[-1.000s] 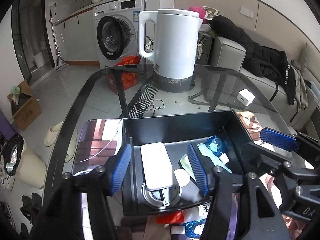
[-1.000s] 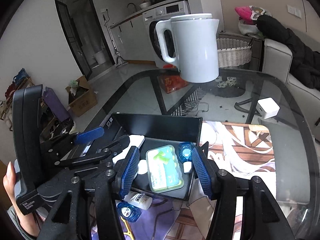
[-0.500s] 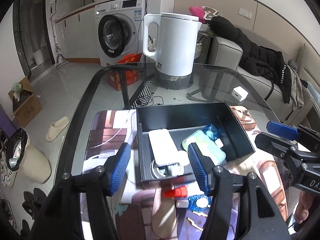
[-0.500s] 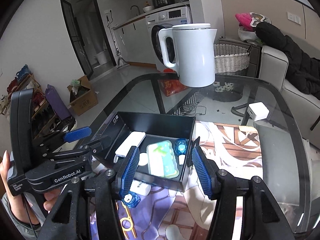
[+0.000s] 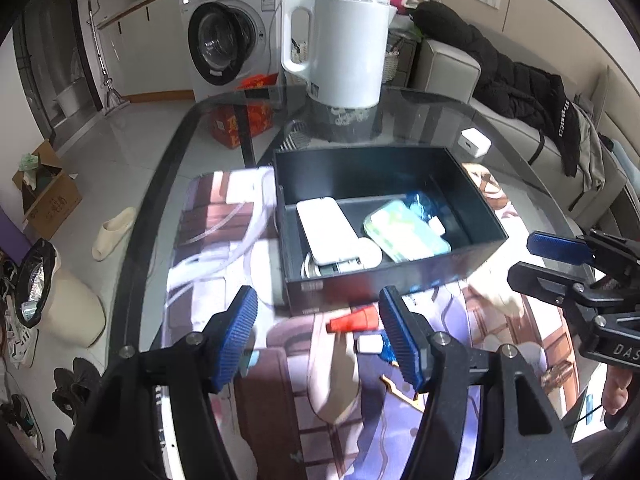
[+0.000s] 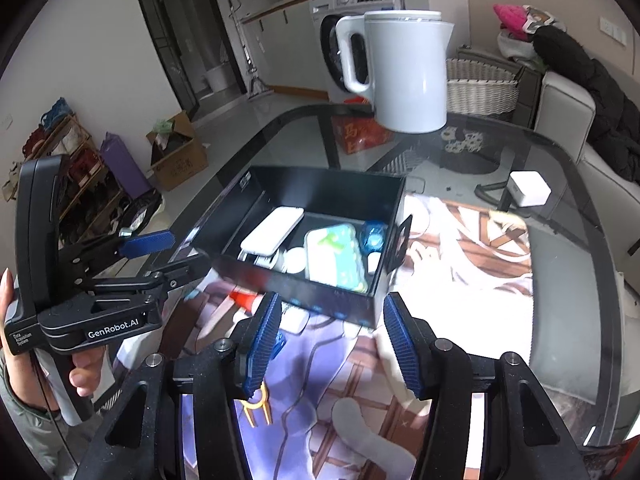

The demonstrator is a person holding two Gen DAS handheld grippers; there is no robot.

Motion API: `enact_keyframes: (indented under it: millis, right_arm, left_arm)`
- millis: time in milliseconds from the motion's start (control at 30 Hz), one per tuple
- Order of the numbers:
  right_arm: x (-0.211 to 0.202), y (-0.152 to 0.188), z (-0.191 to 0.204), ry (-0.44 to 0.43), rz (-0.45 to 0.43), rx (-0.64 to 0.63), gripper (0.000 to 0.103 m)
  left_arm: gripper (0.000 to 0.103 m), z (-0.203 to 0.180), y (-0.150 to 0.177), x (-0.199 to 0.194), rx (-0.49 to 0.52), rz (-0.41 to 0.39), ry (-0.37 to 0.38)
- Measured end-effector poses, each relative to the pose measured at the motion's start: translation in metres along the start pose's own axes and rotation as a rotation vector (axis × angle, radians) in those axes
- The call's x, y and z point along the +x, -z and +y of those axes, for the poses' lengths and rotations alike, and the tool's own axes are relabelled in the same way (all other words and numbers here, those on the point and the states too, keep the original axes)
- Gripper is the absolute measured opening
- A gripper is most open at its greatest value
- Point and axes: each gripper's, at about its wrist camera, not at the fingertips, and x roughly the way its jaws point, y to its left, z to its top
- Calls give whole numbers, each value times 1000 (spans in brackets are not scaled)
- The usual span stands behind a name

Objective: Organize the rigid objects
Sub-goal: 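Withdraw both tools from the box toward the red-capped glue bottle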

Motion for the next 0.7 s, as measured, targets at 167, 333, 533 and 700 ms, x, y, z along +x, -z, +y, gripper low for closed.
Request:
enact_keyframes:
  millis: [167,333,533,700]
  right_arm:
    - [19,12,5,9,85,-37,45]
    - [32,24,-2,14,142,-30,44]
    - [33,30,-9,33,144,-18,44]
    - [33,33,-9,32,161,-30,44]
  left_arm:
    - [63,-11,20,15,6,103,51]
    - [64,-37,41,25,49,192,110]
    - [67,-63,52,31,92,231,103]
    - [71,-65,53,31,94,224,89]
